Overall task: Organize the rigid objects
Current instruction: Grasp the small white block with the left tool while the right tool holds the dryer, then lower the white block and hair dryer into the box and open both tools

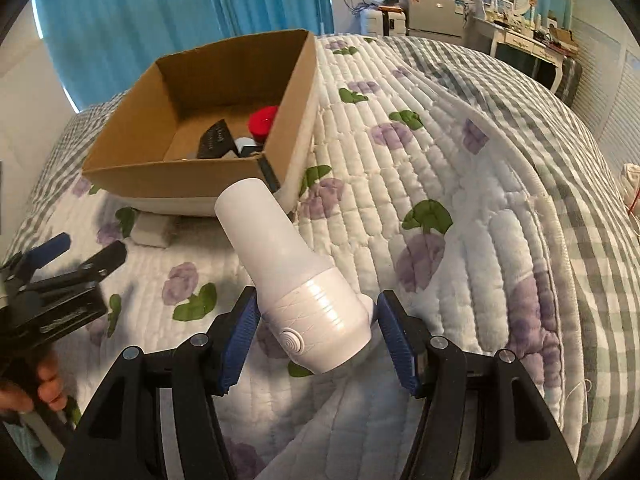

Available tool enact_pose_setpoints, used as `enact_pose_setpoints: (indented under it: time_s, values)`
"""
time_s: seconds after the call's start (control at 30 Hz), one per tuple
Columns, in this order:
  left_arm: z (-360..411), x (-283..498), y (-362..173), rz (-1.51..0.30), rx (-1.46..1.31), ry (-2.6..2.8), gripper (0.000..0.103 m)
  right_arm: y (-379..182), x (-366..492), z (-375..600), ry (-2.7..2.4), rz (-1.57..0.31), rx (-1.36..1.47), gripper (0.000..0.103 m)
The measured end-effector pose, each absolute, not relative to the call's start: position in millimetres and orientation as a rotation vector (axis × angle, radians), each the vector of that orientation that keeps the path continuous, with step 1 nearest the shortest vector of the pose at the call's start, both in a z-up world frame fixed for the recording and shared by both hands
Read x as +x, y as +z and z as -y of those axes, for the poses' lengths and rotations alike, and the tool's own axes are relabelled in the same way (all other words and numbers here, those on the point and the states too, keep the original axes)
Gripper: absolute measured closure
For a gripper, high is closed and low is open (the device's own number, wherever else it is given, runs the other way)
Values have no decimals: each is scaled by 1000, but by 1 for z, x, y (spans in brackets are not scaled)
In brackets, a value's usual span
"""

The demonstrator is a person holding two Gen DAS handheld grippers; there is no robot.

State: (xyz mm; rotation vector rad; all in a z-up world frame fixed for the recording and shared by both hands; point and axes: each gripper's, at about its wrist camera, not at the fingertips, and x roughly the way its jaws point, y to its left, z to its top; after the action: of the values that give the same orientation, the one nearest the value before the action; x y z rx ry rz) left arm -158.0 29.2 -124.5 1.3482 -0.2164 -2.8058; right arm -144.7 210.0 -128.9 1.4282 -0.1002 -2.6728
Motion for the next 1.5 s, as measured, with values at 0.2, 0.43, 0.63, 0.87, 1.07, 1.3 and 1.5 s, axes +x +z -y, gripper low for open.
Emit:
enact_pose_setpoints:
  time_s: [0.2,0.43,0.63,0.87,1.07,1.3,1.5]
  values:
    - [-33,-180,-150,189,1406,-2794,4,-142,-152,-188,-2663,-30,1431,43]
    - [-22,-193,-168,85,1442,-2767,18,-153,-165,-178,-2647,-36,1445,43]
    - [-23,-192,-177,71,1484,-2793,46,-157,-171,-172,-2639,-62,1460,43]
    - [-26,-174,-170,116,1463,-2813,50,-155,-168,-173,-2646,-63,1442,43]
    - [-30,-136,-145,158,1403,-2860,50,-151,-163,-175,-2659,-64,1426,43]
    - [-35,-93,-115,99,1368,-2872,50,-136,-146,-178,-2667,-36,1386,43]
    - [-27,-82,-69,87,1219,-2910,50,-104,-129,-175,-2682,-20,1285,43]
